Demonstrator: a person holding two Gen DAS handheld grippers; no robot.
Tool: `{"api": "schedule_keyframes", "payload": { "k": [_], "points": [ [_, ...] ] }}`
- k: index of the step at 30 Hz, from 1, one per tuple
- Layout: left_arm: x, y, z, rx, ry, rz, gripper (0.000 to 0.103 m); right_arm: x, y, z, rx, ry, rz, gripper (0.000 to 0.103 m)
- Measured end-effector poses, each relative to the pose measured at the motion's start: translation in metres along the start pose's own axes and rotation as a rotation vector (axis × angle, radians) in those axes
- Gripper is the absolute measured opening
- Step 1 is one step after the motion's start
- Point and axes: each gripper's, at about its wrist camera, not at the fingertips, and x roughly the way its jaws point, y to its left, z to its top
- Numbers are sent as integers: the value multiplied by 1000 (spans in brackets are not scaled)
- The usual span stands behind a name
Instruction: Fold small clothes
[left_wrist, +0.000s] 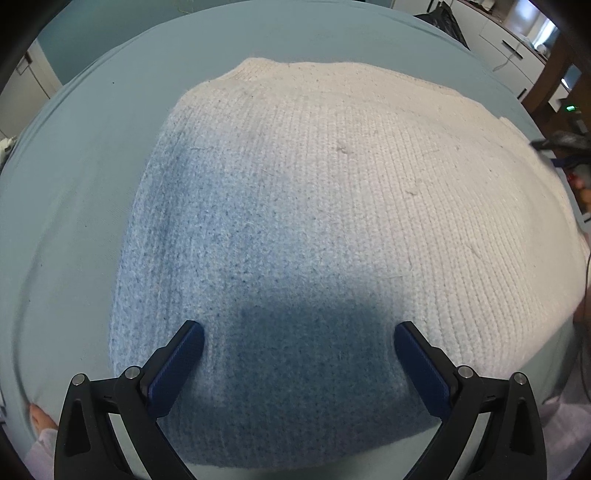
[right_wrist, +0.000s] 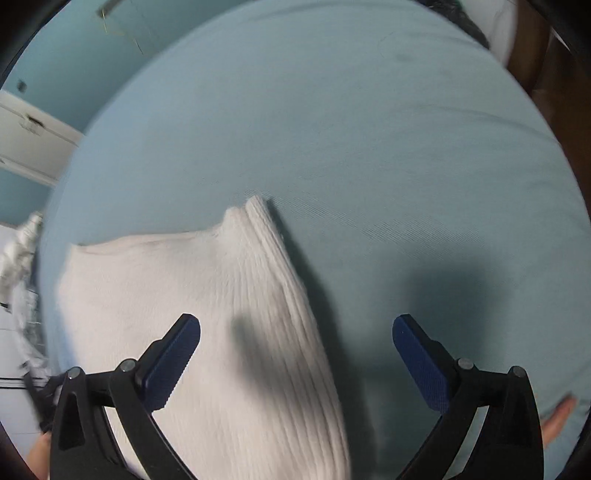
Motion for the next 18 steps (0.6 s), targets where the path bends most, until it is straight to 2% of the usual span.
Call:
{"api": "schedule_keyframes", "payload": {
  "k": [3, 5, 8, 9, 11, 13, 15, 18],
  "points": [
    [-9, 10, 5, -1, -4, 16, 103, 47, 18, 3, -45, 54, -185, 102],
    [-14, 14, 15, 3, -18, 58, 103, 43, 14, 2, 41, -24, -210, 102],
    [-32, 19, 27, -3, -79, 178, 103, 15, 9, 1, 180, -148, -396, 102],
    [-43, 18, 36, 7, -129, 200, 103, 1, 11, -4, 201, -203, -412, 102],
    [-55, 14, 49, 19, -181, 168, 103, -15, 31, -18, 157, -239, -333, 102],
    [-56, 1, 64, 41, -195, 64, 103, -15, 73, -36, 33, -204, -212, 102],
    [-37, -21, 79, 105, -153, -28, 103, -7, 120, -60, -98, -182, -130, 102],
    [5, -38, 95, 135, -64, -43, 103, 27, 188, -101, -302, -94, -22, 102]
  ]
}}
